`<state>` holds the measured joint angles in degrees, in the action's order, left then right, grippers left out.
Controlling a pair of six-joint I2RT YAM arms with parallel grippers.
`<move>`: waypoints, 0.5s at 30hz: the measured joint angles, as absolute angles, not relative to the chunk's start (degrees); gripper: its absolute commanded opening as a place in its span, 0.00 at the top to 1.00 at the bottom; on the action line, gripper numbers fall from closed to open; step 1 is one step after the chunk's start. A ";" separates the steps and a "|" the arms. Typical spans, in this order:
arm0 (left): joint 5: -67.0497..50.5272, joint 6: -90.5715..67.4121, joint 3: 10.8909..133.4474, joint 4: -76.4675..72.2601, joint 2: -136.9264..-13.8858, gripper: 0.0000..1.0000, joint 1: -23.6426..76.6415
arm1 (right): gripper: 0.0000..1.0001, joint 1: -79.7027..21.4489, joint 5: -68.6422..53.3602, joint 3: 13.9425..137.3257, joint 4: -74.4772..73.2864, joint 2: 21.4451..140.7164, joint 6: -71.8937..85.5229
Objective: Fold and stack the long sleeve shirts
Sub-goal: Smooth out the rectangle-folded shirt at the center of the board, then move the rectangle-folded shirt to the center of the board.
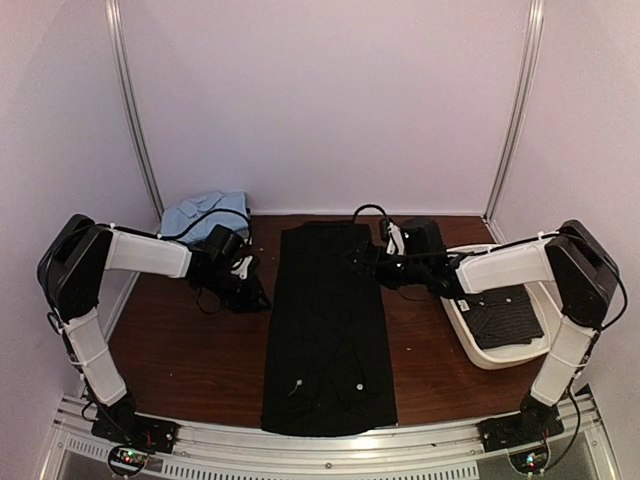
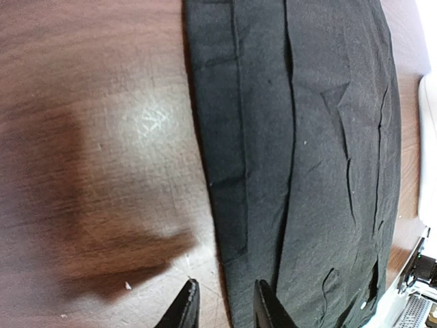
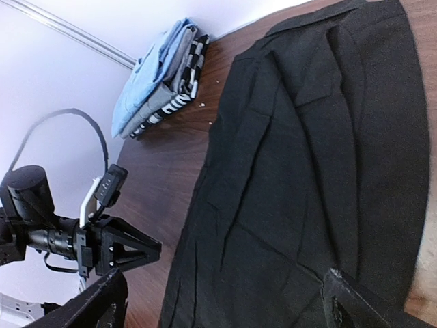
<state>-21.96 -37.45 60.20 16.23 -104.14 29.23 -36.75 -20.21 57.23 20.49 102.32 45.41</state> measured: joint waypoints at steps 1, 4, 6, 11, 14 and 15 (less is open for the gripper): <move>-22.13 -37.45 60.07 16.10 -104.14 0.71 29.23 | 0.00 -36.77 -19.51 55.68 19.35 100.71 44.82; -22.35 -37.41 60.05 15.57 -104.16 0.71 29.23 | 0.00 -36.80 -17.37 51.33 16.38 96.82 43.29; -22.33 -37.41 60.07 15.09 -104.27 0.71 29.23 | 0.00 -36.91 -16.01 48.53 14.28 94.37 42.61; -21.87 -37.41 60.14 14.63 -105.36 0.71 29.69 | 0.00 -37.50 -13.10 43.35 9.30 88.07 41.41; -21.32 -37.45 60.31 14.66 -106.45 0.71 30.22 | 0.02 -38.63 -11.64 41.91 6.70 85.06 40.58; -21.15 -37.45 60.45 14.63 -106.76 0.71 30.41 | 0.03 -39.00 -11.27 41.71 6.20 84.53 40.36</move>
